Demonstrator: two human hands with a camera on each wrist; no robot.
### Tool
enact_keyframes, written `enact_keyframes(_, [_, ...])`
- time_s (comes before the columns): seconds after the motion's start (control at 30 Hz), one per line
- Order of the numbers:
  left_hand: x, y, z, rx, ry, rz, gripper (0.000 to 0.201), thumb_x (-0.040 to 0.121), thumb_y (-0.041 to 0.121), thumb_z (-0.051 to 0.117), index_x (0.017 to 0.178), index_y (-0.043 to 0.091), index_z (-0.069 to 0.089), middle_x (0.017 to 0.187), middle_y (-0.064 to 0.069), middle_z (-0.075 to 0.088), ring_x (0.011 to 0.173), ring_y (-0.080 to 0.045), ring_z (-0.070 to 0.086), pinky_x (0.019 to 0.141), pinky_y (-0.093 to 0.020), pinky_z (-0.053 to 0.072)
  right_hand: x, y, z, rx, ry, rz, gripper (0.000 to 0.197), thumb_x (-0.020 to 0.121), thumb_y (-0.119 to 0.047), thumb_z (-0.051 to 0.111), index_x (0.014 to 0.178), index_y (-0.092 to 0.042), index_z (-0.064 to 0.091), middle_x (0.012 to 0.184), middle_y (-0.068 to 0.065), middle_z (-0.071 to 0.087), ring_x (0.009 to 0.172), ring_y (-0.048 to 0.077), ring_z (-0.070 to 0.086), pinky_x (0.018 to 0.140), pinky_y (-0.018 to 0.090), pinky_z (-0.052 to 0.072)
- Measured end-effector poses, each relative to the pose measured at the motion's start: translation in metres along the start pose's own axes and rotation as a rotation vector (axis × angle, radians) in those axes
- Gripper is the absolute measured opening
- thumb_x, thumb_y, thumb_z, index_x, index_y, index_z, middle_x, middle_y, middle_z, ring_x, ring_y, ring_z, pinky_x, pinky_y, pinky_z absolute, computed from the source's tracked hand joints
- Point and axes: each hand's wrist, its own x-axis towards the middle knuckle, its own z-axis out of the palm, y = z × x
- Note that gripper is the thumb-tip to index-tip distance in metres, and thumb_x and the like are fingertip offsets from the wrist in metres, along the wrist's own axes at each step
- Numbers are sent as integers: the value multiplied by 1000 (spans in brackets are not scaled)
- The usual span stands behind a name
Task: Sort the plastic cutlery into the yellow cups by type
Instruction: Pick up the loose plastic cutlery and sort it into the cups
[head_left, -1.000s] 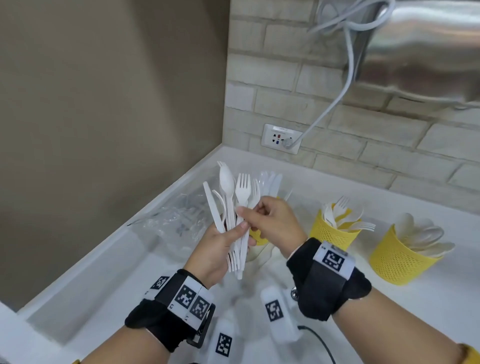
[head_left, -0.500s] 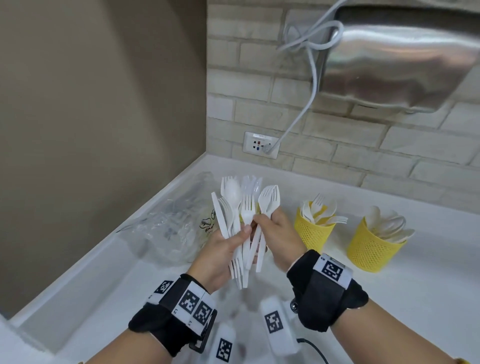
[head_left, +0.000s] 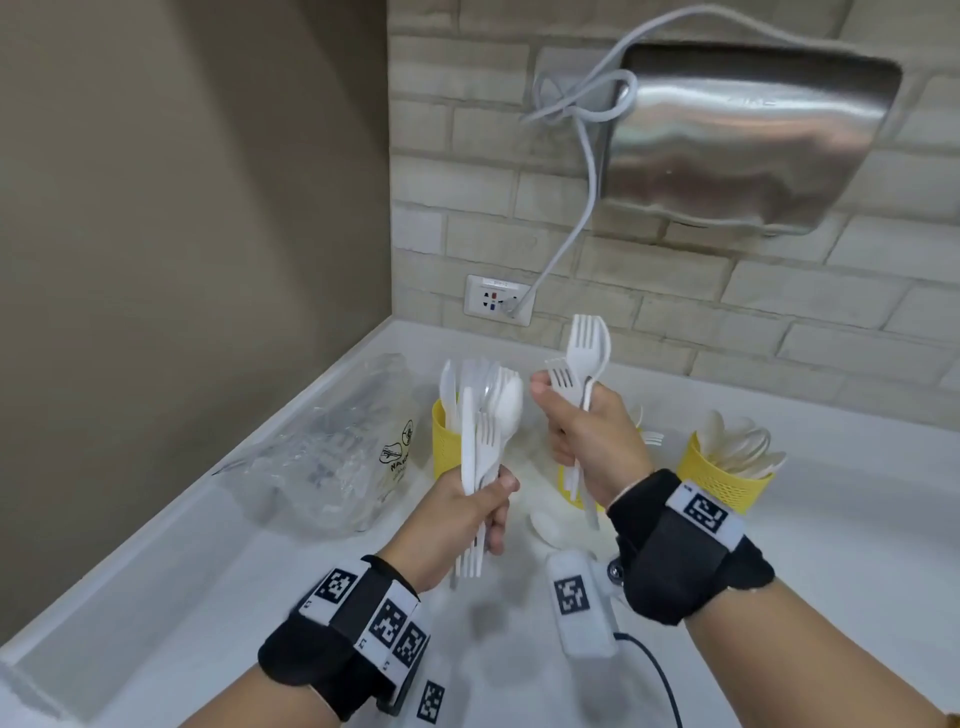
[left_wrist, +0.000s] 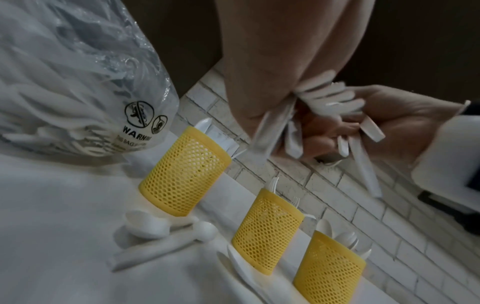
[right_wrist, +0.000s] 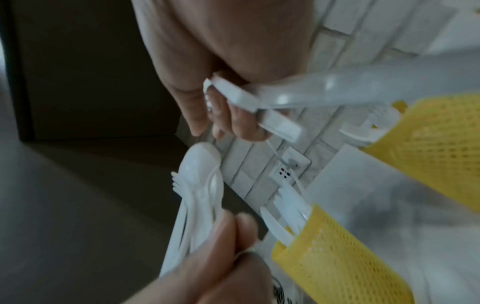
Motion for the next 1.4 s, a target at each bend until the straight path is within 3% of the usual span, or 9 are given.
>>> enact_keyframes(0.27, [-5, 0, 5, 38, -128, -28, 31, 87, 40, 57, 74, 14, 47, 57, 2, 38, 43, -11, 37, 46, -21, 36, 14, -22, -15, 73, -83, 152, 27, 87, -11, 60, 61, -14, 51, 55, -1, 29, 34, 7, 22, 35, 16, 17])
enact_keyframes(0.4, [-5, 4, 8, -168, -118, -82, 26, 93, 33, 44, 82, 11, 50, 60, 2, 45, 43, -9, 39, 43, -20, 34, 19, -19, -15, 304, -114, 306, 24, 92, -15, 50, 69, -11, 48, 55, -1, 35, 30, 6, 27, 31, 15, 19])
enact_keyframes(0.6, [-5, 5, 6, -181, -167, -70, 15, 94, 22, 46, 99, 11, 55, 64, 2, 53, 44, -10, 41, 44, -19, 36, 17, -15, -15, 236, -166, 387, 20, 89, -9, 48, 69, -10, 50, 50, -2, 43, 32, 7, 30, 31, 15, 19])
enact_keyframes(0.8, [-3, -2, 4, -194, -206, -155, 17, 84, 30, 52, 89, 14, 51, 55, 6, 43, 42, -7, 36, 42, -17, 30, 30, -22, -19, 361, 130, 288, 17, 98, -17, 42, 83, -13, 49, 72, 5, 58, 33, 6, 34, 30, 15, 25])
enact_keyframes(0.93, [-3, -3, 2, -186, -194, -167, 16, 87, 30, 50, 83, 14, 49, 55, 6, 39, 44, -7, 36, 44, -16, 29, 30, -20, -22, 263, -4, 227, 12, 96, -20, 48, 85, -14, 51, 72, 5, 68, 45, 7, 34, 35, 15, 33])
enact_keyframes(1.0, [-1, -3, 3, -176, -187, -168, 18, 92, 29, 46, 81, 15, 47, 56, 7, 36, 45, -6, 35, 45, -16, 29, 26, -20, -17, 176, -33, 163, 15, 96, -19, 48, 82, -15, 53, 62, -2, 68, 45, 6, 41, 42, 16, 38])
enact_keyframes(1.17, [4, -3, 4, -173, -109, -171, 22, 96, 31, 42, 83, 15, 50, 56, 7, 32, 44, -6, 32, 42, -16, 31, 20, -53, -15, 294, 235, -208, 40, 98, -32, 40, 65, -19, 59, 57, -3, 60, 60, 16, 55, 70, 33, 48])
enact_keyframes(1.27, [9, -2, 3, -262, -15, -166, 29, 94, 36, 43, 71, 18, 43, 53, 8, 33, 43, -6, 32, 41, -16, 31, -1, -59, -10, 153, 209, -370, 29, 95, -28, 48, 69, -17, 52, 45, -7, 45, 42, 10, 42, 49, 22, 41])
enact_keyframes(1.4, [13, 0, 5, -353, 47, -169, 33, 93, 47, 40, 79, 19, 50, 59, 6, 38, 48, -8, 34, 44, -19, 32, -29, -26, 3, -131, -125, -170, 16, 76, -2, 72, 72, -9, 58, 42, -14, 50, 37, -2, 42, 41, 8, 32])
